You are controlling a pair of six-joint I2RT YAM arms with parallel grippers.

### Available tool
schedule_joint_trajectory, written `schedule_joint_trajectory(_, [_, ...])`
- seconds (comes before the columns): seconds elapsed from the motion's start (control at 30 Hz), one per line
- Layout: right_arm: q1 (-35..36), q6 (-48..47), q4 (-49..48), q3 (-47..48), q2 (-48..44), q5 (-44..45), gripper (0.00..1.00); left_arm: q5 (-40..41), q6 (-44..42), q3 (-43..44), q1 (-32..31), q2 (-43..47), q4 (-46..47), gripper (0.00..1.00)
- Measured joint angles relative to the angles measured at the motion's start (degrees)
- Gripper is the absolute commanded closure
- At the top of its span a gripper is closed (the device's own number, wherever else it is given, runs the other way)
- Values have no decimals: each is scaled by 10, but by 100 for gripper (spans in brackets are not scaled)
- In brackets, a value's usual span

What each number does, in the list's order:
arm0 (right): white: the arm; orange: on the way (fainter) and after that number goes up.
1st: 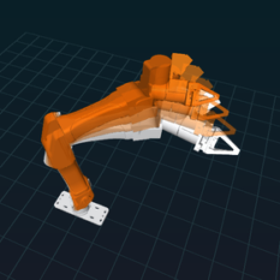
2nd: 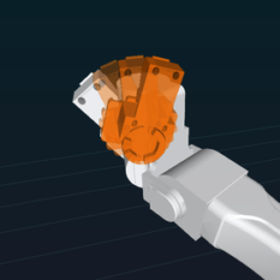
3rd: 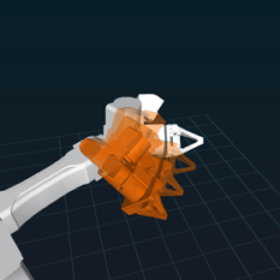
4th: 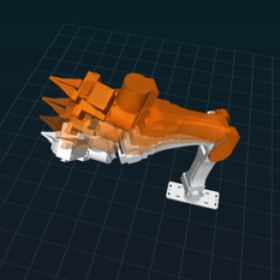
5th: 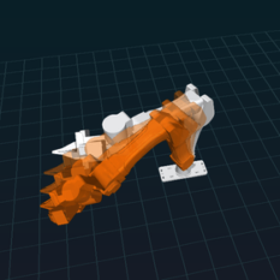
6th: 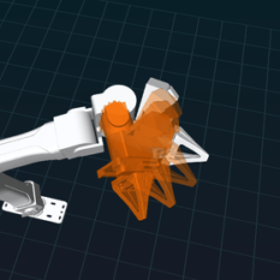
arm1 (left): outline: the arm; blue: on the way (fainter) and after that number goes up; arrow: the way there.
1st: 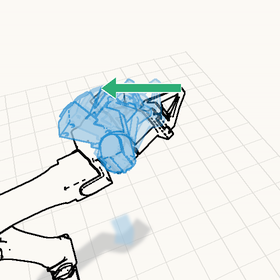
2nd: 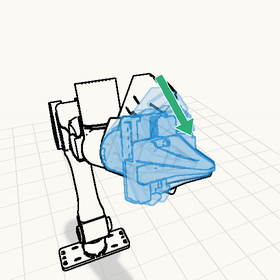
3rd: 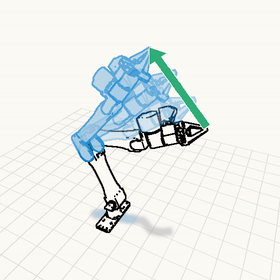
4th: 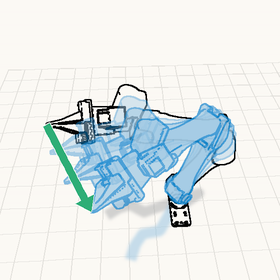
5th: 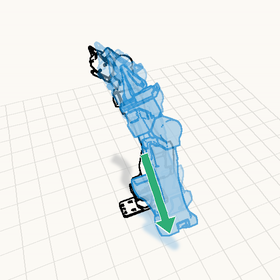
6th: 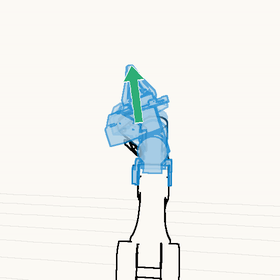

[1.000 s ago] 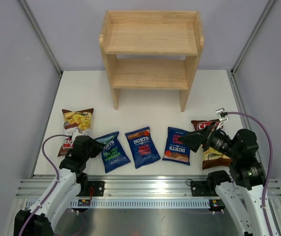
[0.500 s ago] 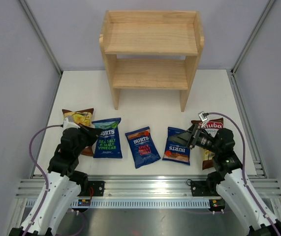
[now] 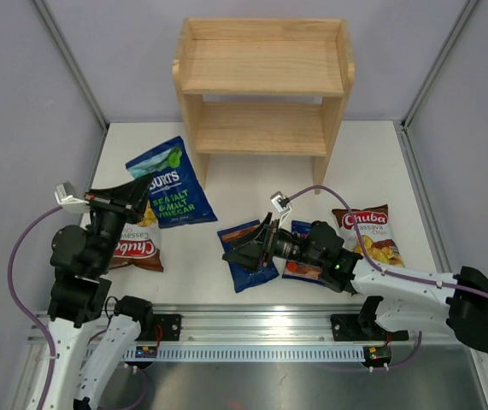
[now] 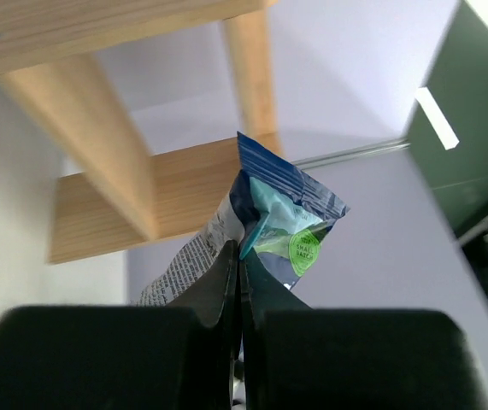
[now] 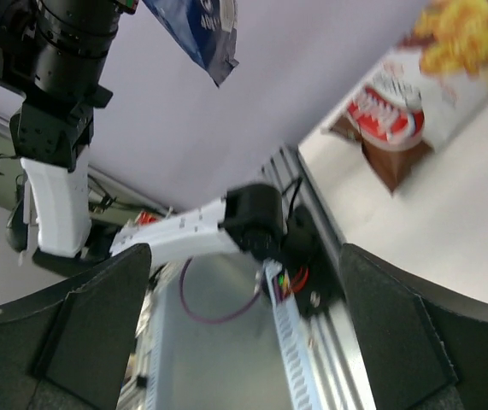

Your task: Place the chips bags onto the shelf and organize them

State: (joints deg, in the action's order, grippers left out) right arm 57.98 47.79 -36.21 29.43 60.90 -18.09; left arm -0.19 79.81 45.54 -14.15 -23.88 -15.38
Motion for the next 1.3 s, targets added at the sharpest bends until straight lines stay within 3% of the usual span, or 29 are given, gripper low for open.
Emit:
schedule_joint_trajectory(0.2, [50, -71, -160, 67, 118, 94, 1, 19, 111, 57, -1, -46, 58, 100])
schedule_joint_trajectory(0.4, [74, -159, -250, 146, 195, 157, 0, 23, 198, 64, -12, -87, 76, 100])
schedule_joint_trajectory(0.73, [75, -226, -293, 243, 257, 225, 4, 38, 249, 80, -57, -91, 80, 100])
schedule_joint_trajectory(0.77, [75, -229, -298, 247, 262, 232, 13, 40, 253, 80, -64, -92, 80, 100])
schedule_joint_trajectory(0.83, [76, -236, -303, 255, 271, 239, 22, 46, 258, 80, -80, -92, 81, 100])
schedule_joint_trajectory(0.87, [76, -238, -303, 260, 276, 242, 33, 50, 263, 79, -88, -92, 84, 100])
schedule_joint_trajectory(1.0, [78, -243, -313, 269, 288, 244, 55, 68, 275, 68, -112, -93, 98, 100])
schedule_joint_trajectory(1.3, [80, -244, -325, 218, 266, 244, 78, 108, 234, 55, -122, -77, 57, 100])
